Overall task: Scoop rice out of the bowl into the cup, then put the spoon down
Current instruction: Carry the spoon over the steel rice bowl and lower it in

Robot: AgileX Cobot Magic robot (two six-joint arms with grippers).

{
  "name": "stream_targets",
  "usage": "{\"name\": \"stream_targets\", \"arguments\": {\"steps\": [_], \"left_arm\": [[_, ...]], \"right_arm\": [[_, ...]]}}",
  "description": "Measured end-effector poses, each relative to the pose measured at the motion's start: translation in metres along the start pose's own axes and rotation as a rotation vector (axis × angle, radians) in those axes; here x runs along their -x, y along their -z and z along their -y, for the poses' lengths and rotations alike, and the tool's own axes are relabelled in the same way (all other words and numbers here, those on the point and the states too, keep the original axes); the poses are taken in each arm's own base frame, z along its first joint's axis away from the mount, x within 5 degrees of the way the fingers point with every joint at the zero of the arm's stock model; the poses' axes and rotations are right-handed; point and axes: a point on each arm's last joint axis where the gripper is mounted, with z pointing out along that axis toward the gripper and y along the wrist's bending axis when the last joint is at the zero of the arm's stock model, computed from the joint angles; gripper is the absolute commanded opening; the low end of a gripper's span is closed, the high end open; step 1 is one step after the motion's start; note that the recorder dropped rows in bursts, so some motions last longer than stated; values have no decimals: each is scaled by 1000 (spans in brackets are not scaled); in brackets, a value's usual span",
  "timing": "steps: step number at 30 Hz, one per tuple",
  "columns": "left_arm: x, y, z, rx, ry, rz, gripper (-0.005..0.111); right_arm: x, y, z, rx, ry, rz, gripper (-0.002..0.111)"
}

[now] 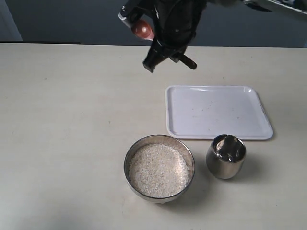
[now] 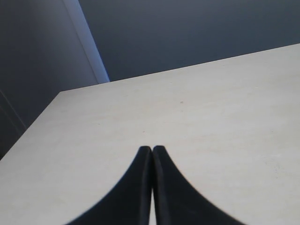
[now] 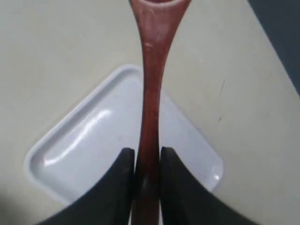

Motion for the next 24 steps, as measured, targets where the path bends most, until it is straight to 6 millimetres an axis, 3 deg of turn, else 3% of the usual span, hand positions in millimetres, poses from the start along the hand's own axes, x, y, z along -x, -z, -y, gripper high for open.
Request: {"name": "stream_targets", "arguments": {"steps": [7,12,16,24], "left_arm": [[0,0,0,0,0,0,1],[0,0,0,0,0,0,1],[0,0,0,0,0,0,1],[0,0,0,0,0,0,1]], "right_arm": [[-65,17,-11,-7,73,-118,-1],[-99,22,-41,13,269,-178,-1],[-115,22,-75,12,459,-212,-1],[-121,25,-106,-58,658,-211,-1]]}}
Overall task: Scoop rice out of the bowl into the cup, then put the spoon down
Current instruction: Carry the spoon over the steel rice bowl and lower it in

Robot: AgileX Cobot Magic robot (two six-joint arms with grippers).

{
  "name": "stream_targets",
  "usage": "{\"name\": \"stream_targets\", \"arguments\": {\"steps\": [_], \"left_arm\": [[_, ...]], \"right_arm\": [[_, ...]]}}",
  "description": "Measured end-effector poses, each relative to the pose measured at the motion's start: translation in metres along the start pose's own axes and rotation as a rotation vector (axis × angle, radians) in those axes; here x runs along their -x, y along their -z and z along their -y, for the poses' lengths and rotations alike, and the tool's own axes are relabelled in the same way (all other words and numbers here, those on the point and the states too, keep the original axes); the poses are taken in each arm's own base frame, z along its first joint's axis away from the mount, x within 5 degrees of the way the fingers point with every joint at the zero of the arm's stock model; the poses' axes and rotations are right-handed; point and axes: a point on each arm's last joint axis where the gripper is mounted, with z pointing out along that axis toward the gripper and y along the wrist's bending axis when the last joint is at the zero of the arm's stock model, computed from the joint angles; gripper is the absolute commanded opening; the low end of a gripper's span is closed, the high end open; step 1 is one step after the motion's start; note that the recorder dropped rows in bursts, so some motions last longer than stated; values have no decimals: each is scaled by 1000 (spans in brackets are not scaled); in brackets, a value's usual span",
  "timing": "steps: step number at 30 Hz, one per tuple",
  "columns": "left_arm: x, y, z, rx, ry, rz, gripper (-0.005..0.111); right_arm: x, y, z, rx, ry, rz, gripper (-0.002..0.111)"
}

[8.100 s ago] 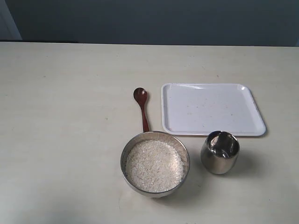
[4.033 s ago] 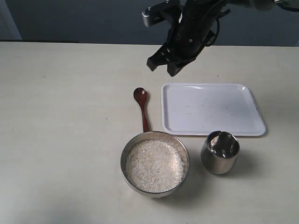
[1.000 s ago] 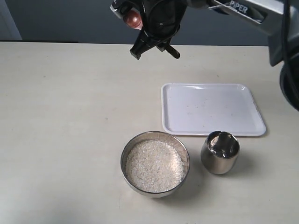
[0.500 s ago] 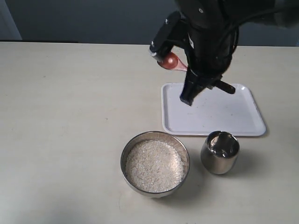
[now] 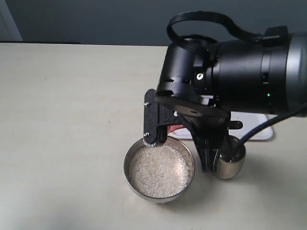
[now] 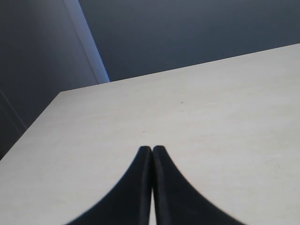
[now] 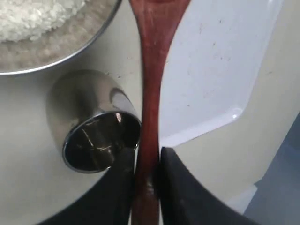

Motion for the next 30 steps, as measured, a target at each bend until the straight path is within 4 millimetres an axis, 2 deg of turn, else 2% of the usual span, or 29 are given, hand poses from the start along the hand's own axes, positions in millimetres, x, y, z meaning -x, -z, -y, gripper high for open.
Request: {"name": "stream_targets", "arguments": {"steps": [7,16,30], "left_arm": [[0,0,0,0,0,0,1],[0,0,0,0,0,0,1],[0,0,0,0,0,0,1]], "right_arm": [[6,6,-9,-17,52,16,-1],[-4,-15,-27,14,117,-64,-1],[-6,-15,-16,-109,166,-95,-1]]}}
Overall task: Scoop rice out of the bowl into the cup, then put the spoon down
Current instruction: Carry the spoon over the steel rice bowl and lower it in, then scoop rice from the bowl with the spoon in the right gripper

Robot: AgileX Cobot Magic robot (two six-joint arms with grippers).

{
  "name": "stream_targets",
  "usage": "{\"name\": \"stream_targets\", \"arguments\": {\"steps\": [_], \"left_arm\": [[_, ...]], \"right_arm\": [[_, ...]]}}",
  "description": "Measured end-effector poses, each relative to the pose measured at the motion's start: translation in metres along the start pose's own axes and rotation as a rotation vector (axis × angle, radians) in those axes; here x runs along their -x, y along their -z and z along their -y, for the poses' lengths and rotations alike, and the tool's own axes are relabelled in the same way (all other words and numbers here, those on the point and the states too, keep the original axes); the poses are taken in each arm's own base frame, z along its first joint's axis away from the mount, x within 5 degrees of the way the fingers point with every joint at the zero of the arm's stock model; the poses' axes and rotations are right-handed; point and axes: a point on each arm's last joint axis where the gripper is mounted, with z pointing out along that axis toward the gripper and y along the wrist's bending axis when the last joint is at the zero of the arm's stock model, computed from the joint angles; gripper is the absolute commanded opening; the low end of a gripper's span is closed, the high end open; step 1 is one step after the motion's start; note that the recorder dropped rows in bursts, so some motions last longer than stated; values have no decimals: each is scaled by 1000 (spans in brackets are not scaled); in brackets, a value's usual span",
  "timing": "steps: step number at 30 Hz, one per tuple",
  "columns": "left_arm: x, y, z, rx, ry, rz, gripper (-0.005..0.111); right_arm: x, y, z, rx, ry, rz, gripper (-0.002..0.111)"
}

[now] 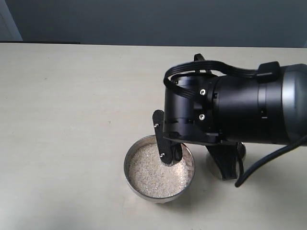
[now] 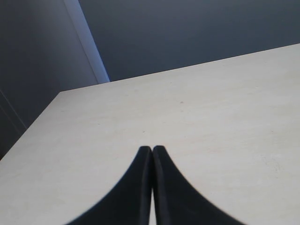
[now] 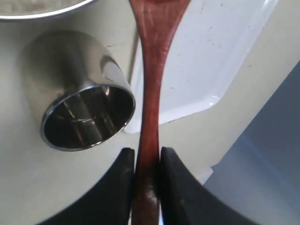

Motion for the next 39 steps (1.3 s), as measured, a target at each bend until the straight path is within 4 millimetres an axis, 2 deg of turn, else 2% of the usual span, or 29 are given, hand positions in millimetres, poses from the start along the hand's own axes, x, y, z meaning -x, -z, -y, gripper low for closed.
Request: {"name": "stream_targets", "arguments": {"steps": [5,9,14,30,39], "left_arm": [[0,0,0,0,0,0,1],[0,0,0,0,0,0,1],[0,0,0,0,0,0,1],[0,0,0,0,0,0,1],[0,0,0,0,0,0,1]], "right_arm": [[4,4,-4,3,12,13,-1],[17,8,-15,-10,68,18,-1],[30,2,-23,-17,127,-7,-1],[31,1,-24,-19,132,-9,-1],[41,4,-35,-14,170,-4,-1]]}}
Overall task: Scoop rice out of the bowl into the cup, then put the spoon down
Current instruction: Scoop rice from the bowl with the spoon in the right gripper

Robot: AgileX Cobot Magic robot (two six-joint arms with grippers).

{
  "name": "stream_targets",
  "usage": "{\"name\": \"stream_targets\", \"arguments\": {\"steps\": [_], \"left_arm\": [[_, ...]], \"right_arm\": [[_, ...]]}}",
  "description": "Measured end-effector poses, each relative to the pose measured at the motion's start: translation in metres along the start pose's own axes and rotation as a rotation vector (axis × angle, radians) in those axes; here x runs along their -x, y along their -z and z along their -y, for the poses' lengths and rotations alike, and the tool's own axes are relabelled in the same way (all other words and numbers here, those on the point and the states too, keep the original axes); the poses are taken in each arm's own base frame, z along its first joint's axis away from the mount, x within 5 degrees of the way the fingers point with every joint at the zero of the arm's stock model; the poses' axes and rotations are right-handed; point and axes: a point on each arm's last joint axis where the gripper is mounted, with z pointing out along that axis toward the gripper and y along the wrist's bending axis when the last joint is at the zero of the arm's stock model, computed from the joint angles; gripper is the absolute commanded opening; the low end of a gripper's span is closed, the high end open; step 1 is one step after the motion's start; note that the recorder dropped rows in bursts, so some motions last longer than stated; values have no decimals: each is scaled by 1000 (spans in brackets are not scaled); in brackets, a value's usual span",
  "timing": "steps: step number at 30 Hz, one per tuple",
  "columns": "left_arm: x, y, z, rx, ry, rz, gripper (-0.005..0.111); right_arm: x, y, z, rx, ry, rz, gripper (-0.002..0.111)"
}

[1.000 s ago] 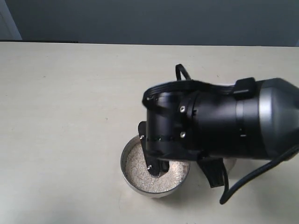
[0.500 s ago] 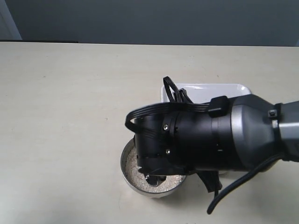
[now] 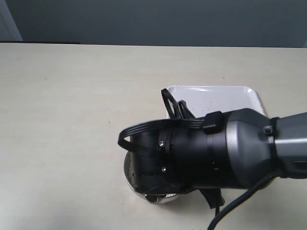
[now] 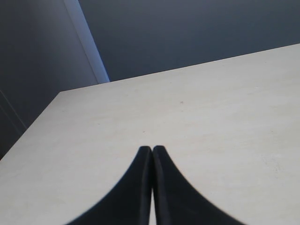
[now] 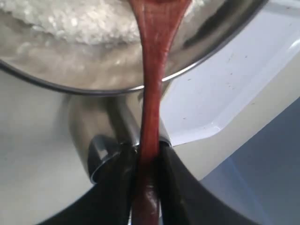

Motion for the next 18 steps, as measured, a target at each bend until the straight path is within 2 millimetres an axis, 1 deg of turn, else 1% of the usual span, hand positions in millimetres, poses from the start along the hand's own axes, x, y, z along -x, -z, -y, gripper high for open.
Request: {"name": "stream_targets", "arguments": {"steps": [9,14,18], "left_arm": [[0,0,0,0,0,0,1],[0,0,0,0,0,0,1],[0,0,0,0,0,0,1]], "right_arm": [[3,0,-4,23,1,5,-1],[5,0,-9,80,9,22,-1],[5,0,-10,92,9,25,-1]]}}
